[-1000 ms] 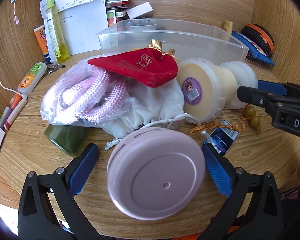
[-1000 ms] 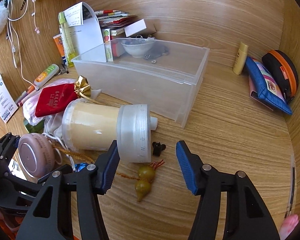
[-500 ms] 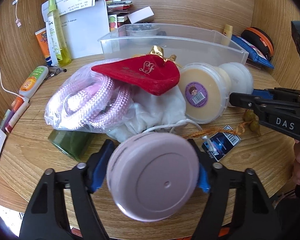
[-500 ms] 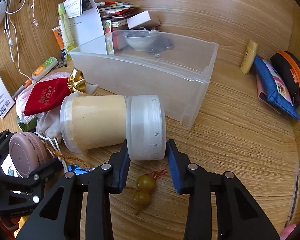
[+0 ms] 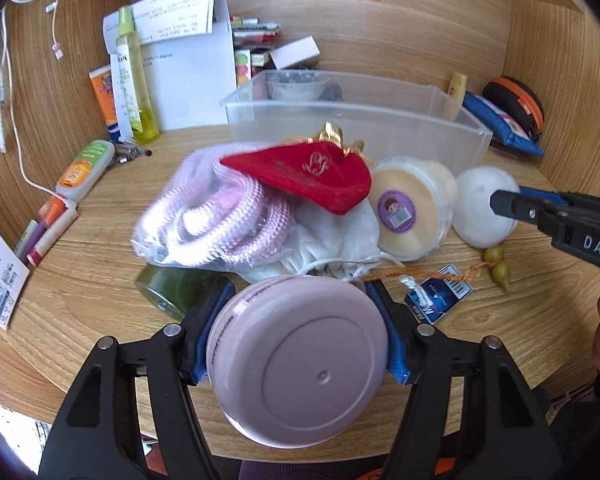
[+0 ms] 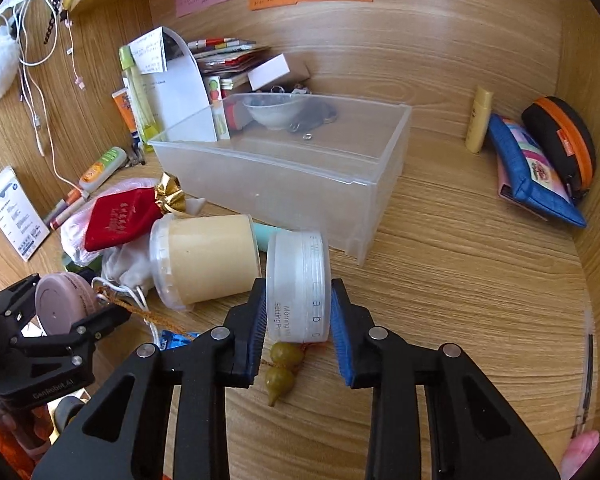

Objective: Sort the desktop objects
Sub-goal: 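Carry the pink compact and white jar over the clear plastic box with both tools, then lower the pink compact into the box and open the left tool while the right tool releases the white jar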

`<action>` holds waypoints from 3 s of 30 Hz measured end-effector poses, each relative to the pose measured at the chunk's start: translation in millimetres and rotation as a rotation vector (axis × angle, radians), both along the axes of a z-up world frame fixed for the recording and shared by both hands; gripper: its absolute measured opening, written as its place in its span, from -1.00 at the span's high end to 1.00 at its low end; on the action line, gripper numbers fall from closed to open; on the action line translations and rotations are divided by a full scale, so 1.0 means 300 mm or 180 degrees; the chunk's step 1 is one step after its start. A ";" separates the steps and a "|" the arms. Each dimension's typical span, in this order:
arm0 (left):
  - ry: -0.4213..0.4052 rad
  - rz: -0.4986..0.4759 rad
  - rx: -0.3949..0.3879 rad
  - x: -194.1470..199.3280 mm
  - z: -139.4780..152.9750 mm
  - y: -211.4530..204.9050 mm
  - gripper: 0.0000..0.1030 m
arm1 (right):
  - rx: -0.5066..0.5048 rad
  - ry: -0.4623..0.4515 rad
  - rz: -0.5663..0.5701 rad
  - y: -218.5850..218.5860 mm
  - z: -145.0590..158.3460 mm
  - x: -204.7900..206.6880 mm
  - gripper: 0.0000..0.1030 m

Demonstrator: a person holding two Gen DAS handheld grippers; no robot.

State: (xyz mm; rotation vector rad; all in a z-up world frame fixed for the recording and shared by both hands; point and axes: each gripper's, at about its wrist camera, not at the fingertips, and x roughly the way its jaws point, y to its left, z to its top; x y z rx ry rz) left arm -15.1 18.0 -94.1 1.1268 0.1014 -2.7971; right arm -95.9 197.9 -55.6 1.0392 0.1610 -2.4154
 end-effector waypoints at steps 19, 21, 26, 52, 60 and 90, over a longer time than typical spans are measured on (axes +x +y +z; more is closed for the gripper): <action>0.0384 -0.0088 0.0012 0.008 0.168 -0.028 -0.27 | -0.0093 0.0127 -0.0140 0.070 0.060 0.038 0.48; 0.0407 -0.0112 0.0024 -0.008 0.186 -0.035 -0.27 | -0.0091 0.0164 -0.0140 0.069 0.077 0.037 0.47; 0.0427 -0.0177 0.0048 -0.055 0.220 -0.051 -0.27 | -0.0062 0.0284 -0.0122 0.066 0.126 0.035 0.48; 0.0255 -0.0538 -0.0047 -0.449 0.352 -0.130 -0.27 | -0.0086 0.0600 -0.0116 -0.014 0.335 -0.169 0.48; 0.0061 -0.0681 0.0168 -0.600 0.348 -0.168 -0.27 | -0.0063 0.0504 -0.0111 -0.048 0.315 -0.280 0.48; -0.1013 -0.1158 0.0149 -0.902 0.091 -0.114 -0.27 | 0.0395 -0.0076 0.0032 -0.205 0.072 -0.570 0.48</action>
